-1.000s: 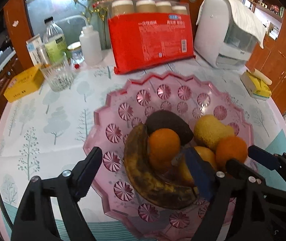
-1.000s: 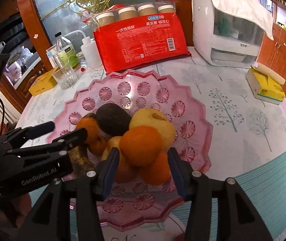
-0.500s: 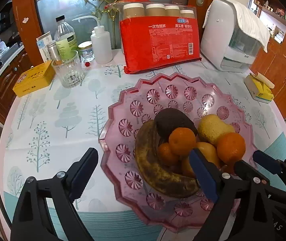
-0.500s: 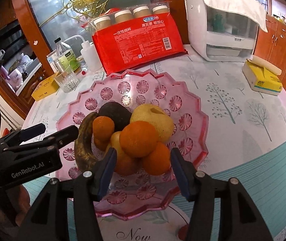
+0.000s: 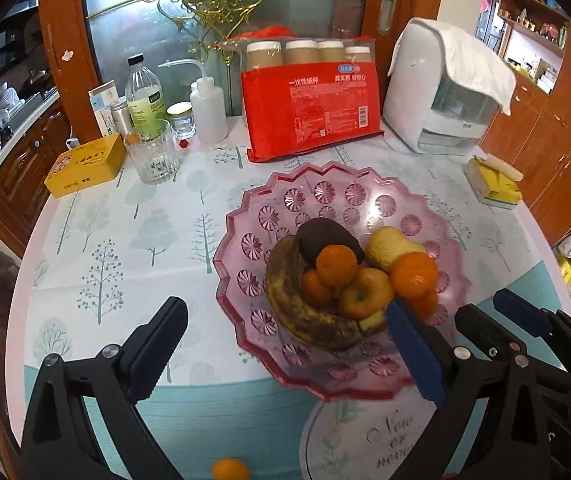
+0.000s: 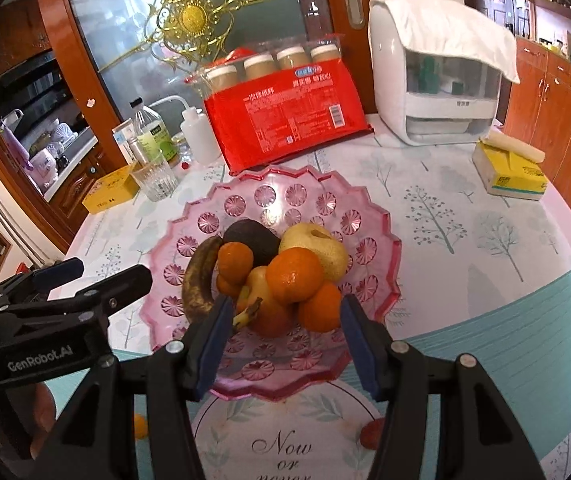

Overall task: Organize fruits
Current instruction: 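Withdraw both tools from the bowl toward the placemat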

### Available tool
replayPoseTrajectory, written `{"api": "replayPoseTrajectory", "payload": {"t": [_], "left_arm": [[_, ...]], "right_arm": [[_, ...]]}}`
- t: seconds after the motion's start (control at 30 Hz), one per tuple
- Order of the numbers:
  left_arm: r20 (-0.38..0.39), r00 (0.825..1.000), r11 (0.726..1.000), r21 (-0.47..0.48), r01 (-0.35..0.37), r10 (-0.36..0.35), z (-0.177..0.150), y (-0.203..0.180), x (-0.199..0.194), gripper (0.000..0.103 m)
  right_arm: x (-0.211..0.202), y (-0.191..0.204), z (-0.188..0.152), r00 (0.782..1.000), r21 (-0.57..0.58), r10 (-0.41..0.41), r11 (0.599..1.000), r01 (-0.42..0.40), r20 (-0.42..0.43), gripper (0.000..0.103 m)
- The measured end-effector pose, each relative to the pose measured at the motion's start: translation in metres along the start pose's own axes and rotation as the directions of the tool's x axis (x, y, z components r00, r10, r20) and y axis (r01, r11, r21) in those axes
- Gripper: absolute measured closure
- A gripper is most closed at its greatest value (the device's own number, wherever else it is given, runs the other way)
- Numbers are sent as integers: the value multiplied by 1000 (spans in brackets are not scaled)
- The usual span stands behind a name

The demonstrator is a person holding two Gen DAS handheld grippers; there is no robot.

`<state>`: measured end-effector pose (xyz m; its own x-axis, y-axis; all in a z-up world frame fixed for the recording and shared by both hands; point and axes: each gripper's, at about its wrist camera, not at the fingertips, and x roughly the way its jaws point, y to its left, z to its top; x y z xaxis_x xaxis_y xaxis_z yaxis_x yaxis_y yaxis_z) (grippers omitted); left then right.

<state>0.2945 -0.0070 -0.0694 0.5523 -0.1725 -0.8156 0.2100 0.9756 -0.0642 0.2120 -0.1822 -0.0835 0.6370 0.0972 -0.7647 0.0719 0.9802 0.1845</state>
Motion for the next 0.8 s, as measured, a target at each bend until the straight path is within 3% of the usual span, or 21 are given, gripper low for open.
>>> {"api": "replayPoseTrajectory", "payload": {"t": [0.8], "left_arm": [[58,998,995,-98,-32,38,-45,1,-107,1]], "right_arm": [[-102,10,-21,996,-36,-15,999,18,83,47]]}}
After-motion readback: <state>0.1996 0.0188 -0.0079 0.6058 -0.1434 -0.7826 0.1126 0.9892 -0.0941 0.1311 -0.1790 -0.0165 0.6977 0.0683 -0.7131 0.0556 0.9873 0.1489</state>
